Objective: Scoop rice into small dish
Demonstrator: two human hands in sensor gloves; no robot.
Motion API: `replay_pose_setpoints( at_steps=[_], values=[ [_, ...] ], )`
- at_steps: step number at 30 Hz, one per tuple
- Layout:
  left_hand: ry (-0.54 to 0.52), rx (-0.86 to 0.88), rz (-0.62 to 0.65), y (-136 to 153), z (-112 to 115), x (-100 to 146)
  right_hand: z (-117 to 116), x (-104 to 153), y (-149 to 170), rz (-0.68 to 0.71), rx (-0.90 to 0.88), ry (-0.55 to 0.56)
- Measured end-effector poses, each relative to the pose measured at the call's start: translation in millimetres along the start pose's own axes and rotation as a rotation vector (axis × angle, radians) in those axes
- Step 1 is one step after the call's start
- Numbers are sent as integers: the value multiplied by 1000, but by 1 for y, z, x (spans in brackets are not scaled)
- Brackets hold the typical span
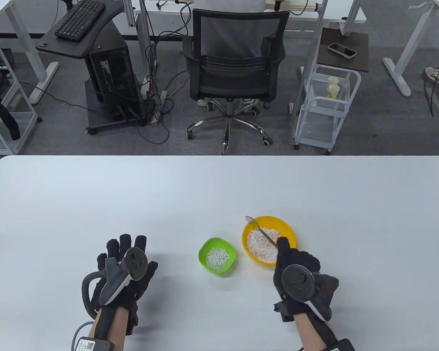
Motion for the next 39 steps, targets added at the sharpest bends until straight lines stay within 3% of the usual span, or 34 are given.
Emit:
replay_pose_setpoints(
  at_steps=[5,14,18,20,23,25,31,39],
  values=[
    [1,-1,0,0,0,0,-13,-11,30,-90,287,-101],
    [5,4,-1,1,1,0,-26,-11,37,-116,309,-145],
    [9,-4,2,-1,2,0,-44,-10,44,-143,205,-252],
    [9,-1,3,-1,2,0,-51,-9,47,-177,42,-308],
    [16,-2,2,0,3,-2,-65,-2,58,-339,-381,-387],
    [16,-8,0,0,2,-1,-69,0,64,-402,-506,-399],
    [9,-1,11,-2,1,1,-69,5,76,-518,-661,-396],
    [18,-9,3,-1,2,-2,-68,6,82,-567,-710,-385]
  ],
)
Point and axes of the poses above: the tracker on the back of each hand, its own y axis roughly to the little-finger side, its own x axis roughly from the fingertips to the wrist, z = x × y, the point moved 4 cm from there along -x, roughly from the wrist to the fingertips, and after that the axes turned 2 degrees about z, right-handed, at the moved point
